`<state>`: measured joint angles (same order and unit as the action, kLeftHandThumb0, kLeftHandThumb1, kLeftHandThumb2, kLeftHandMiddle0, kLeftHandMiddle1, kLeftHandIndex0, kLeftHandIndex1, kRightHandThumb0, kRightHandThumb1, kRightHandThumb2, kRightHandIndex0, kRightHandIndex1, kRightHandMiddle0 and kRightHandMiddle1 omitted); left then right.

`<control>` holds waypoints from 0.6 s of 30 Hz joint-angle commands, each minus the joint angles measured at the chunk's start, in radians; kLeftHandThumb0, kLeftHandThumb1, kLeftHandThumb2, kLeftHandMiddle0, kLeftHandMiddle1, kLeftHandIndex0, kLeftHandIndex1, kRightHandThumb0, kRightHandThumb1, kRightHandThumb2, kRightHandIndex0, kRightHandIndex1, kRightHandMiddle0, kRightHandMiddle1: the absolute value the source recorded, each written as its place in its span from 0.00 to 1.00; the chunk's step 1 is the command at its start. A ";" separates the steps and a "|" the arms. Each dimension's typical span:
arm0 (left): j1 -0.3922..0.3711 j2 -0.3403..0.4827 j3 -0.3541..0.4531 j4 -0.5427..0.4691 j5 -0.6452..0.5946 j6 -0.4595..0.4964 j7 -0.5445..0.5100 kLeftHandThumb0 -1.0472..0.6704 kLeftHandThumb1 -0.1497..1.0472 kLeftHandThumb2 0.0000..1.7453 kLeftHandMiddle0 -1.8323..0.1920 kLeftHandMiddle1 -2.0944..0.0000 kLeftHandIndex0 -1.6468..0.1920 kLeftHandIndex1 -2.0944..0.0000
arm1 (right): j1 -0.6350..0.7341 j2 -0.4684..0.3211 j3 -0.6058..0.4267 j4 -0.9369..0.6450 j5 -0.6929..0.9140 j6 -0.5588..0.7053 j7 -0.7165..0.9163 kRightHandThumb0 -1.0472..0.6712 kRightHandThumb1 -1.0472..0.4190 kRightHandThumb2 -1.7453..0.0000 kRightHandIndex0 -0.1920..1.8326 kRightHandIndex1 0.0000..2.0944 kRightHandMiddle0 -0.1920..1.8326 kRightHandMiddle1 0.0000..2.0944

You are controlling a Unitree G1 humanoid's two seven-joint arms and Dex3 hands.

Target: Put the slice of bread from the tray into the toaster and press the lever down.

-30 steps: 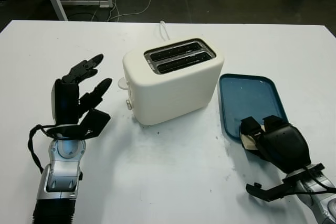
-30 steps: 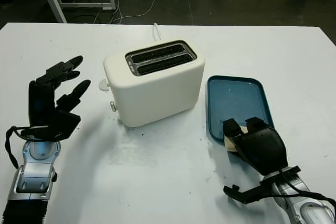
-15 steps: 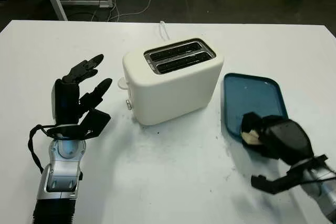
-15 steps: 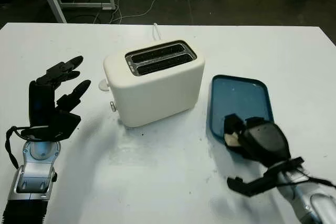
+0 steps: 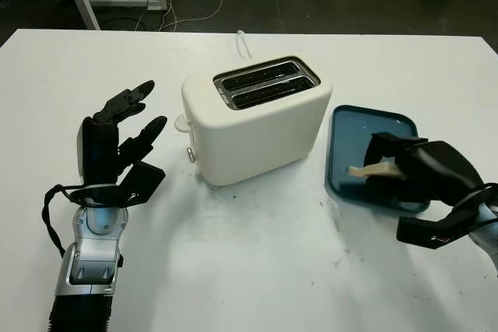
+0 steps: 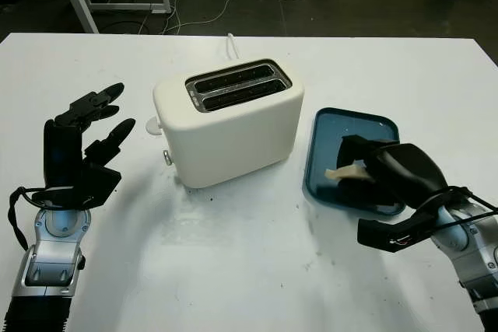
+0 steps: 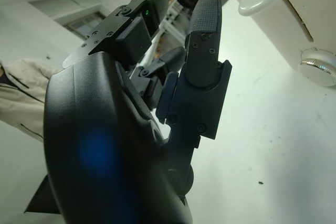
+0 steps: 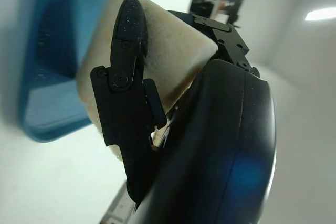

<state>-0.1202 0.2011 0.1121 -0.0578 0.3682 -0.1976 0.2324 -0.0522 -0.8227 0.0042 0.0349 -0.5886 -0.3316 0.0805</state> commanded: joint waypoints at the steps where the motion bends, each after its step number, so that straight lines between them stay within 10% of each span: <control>1: 0.005 0.004 -0.001 -0.009 0.005 -0.001 0.009 0.29 0.89 0.15 0.63 0.68 0.48 1.00 | -0.011 -0.009 -0.007 0.002 -0.019 -0.013 -0.011 0.28 0.09 0.68 0.54 0.83 0.29 0.83; 11: 0.007 0.001 -0.003 -0.013 0.003 0.002 0.006 0.30 0.89 0.15 0.63 0.68 0.48 1.00 | -0.037 0.009 -0.010 0.038 -0.065 -0.022 -0.098 0.31 0.09 0.63 0.62 0.83 0.27 0.83; 18: 0.008 -0.001 -0.003 -0.011 -0.009 -0.003 0.002 0.31 0.89 0.14 0.63 0.68 0.48 1.00 | -0.170 0.012 -0.043 0.178 0.004 -0.105 -0.191 0.36 0.09 0.69 0.35 0.83 0.20 0.83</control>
<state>-0.1187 0.2011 0.1101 -0.0580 0.3671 -0.1976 0.2334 -0.1863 -0.8159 -0.0237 0.1910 -0.6071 -0.4104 -0.0861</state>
